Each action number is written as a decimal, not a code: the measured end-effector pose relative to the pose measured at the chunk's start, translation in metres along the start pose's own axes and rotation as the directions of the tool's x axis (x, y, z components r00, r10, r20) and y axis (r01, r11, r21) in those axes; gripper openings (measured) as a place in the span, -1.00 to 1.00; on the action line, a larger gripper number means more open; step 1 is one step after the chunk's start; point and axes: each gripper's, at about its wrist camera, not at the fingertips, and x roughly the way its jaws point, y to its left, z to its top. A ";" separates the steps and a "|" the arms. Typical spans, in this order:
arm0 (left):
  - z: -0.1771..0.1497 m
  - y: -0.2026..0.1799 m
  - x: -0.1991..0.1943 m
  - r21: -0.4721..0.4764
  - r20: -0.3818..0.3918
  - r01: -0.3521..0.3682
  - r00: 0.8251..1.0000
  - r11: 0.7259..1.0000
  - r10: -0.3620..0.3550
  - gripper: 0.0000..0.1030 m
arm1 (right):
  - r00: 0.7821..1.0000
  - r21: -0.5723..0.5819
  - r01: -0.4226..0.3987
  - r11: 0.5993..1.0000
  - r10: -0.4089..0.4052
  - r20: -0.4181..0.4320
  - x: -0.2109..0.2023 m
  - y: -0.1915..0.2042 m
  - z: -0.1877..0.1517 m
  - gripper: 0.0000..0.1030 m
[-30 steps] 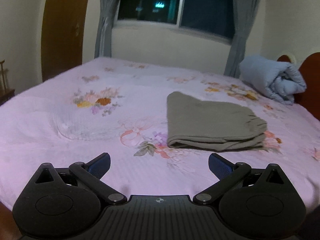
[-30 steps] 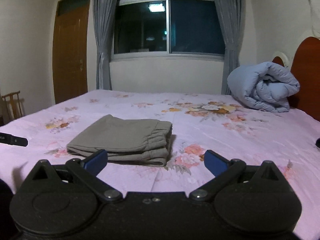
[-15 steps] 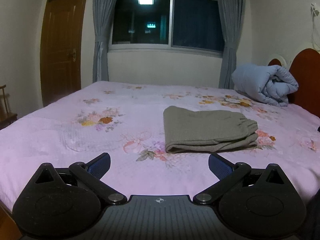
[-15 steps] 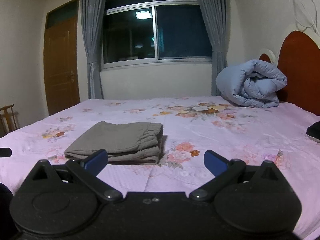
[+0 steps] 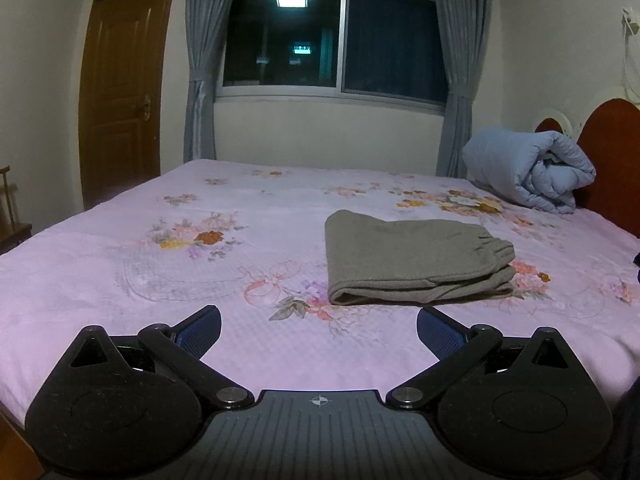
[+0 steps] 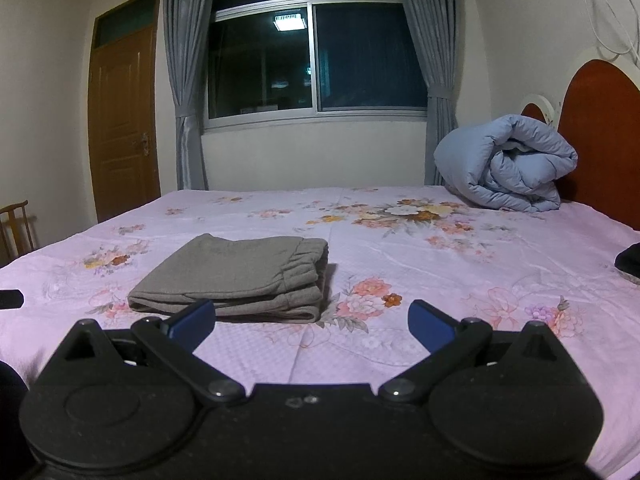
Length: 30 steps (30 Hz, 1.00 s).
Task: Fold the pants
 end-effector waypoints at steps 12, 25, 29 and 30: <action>0.000 -0.001 -0.001 0.001 0.002 0.005 1.000 1.000 -0.005 1.00 | 1.000 0.002 0.001 1.000 -0.001 0.000 0.000 0.001 -0.001 0.88; -0.001 -0.001 0.000 0.001 0.009 0.012 1.000 1.000 -0.012 1.00 | 1.000 0.006 0.000 1.000 0.000 -0.003 0.000 0.002 -0.001 0.88; -0.001 -0.002 -0.001 0.000 0.021 0.007 1.000 1.000 -0.007 1.00 | 1.000 0.007 0.001 1.000 -0.001 -0.004 0.000 0.002 -0.001 0.88; -0.001 -0.001 -0.002 -0.003 0.030 0.003 1.000 1.000 -0.003 1.00 | 1.000 0.007 0.001 1.000 -0.001 -0.006 0.000 0.003 -0.002 0.88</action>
